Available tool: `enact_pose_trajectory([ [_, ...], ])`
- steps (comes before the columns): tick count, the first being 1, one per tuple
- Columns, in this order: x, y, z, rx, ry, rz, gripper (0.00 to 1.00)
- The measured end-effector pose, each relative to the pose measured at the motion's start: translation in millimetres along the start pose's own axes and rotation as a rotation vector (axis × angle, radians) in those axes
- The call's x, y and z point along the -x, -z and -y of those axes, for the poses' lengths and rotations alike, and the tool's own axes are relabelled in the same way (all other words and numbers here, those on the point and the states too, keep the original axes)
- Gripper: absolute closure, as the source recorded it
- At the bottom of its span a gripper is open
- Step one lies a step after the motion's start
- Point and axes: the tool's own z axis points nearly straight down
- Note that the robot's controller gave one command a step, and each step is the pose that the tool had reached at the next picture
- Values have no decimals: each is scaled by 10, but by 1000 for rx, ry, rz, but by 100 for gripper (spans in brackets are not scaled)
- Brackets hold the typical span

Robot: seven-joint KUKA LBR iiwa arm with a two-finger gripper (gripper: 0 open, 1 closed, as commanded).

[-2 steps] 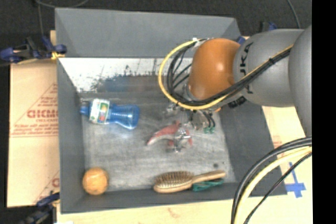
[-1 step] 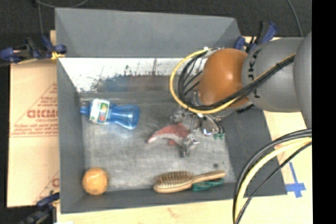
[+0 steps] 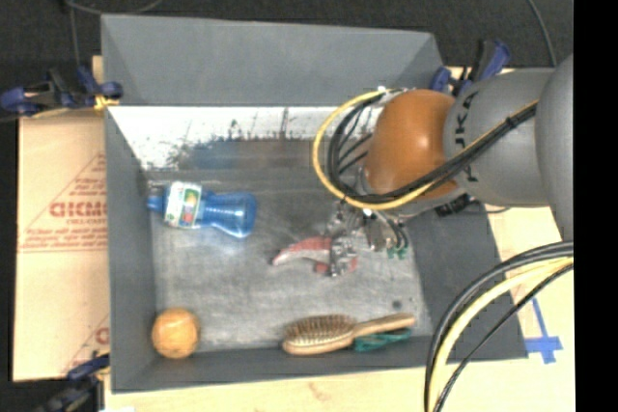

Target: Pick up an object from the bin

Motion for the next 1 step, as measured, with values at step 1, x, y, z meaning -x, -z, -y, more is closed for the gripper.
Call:
enact_pose_trajectory([
  [1, 0, 0, 0, 0, 0, 0, 100],
])
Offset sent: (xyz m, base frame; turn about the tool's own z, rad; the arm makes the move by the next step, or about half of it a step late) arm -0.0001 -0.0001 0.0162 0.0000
